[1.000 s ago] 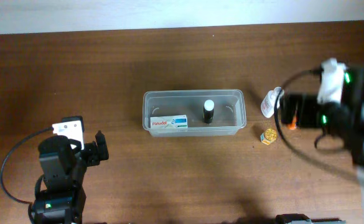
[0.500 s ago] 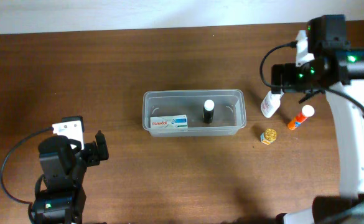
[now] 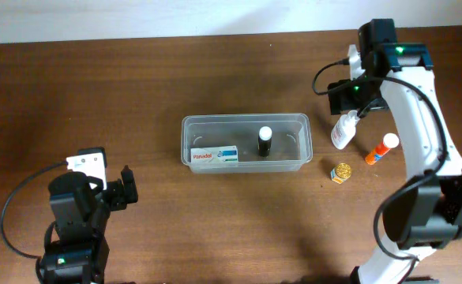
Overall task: Pack container
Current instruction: 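Lower the right gripper and close it on the white spray bottle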
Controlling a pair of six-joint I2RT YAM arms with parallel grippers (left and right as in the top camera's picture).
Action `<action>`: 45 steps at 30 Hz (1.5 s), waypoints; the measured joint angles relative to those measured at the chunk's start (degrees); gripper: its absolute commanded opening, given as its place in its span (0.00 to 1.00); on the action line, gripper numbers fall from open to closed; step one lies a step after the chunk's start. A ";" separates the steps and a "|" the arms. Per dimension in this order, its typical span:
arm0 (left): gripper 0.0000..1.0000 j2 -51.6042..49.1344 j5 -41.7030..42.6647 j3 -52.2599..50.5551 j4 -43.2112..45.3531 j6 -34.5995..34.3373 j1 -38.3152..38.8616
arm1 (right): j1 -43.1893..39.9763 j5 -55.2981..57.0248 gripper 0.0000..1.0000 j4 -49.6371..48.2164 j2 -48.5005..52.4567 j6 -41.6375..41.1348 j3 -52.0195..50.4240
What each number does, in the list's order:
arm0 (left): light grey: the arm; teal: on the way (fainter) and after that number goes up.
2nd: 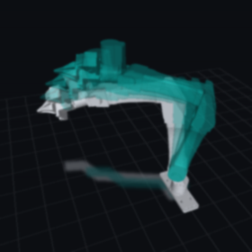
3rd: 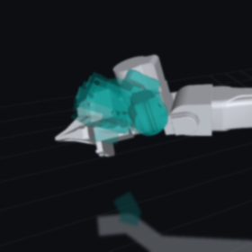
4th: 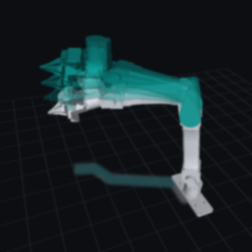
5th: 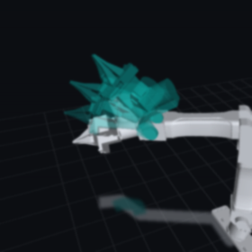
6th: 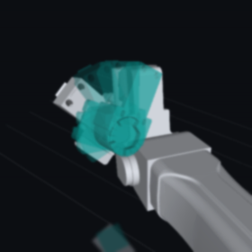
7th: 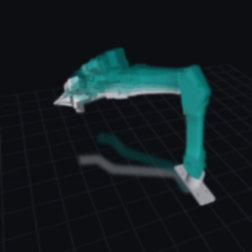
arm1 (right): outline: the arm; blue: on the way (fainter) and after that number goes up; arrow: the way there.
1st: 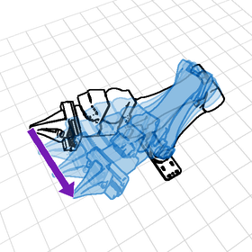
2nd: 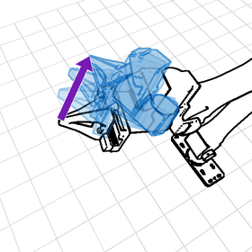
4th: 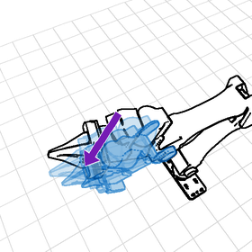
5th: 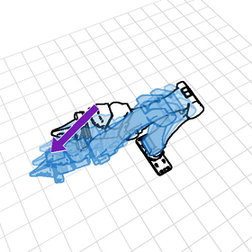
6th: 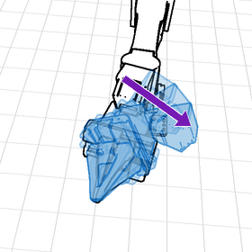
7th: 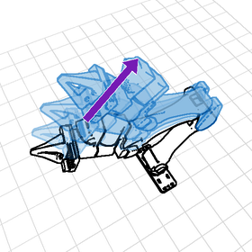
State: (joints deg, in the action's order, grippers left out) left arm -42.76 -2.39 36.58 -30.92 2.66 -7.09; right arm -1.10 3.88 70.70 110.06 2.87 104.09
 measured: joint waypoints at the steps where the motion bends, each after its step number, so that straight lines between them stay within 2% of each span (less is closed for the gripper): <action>1: 0.99 0.00 0.00 0.00 0.00 0.00 0.00 | 0.00 0.00 0.87 -0.37 0.59 0.11 0.00; 7: 0.99 0.00 0.00 0.00 0.00 0.00 0.00 | -0.04 0.02 0.71 -0.94 2.75 1.09 0.00; 17: 0.99 0.00 0.00 0.00 0.00 0.00 0.00 | -2.58 -0.04 0.65 -0.61 3.13 1.42 0.00; 27: 0.99 0.00 0.00 0.00 0.00 0.00 0.00 | -3.23 -1.64 0.64 -0.11 3.15 1.53 -0.07; 45: 0.99 0.00 0.00 0.00 -0.02 0.00 0.00 | -3.21 -4.74 0.64 -6.97 3.15 3.82 -8.11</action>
State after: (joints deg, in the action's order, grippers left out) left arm -42.76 -2.39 36.58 -30.94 2.66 -7.09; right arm -4.32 -0.86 63.72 113.21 6.70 95.98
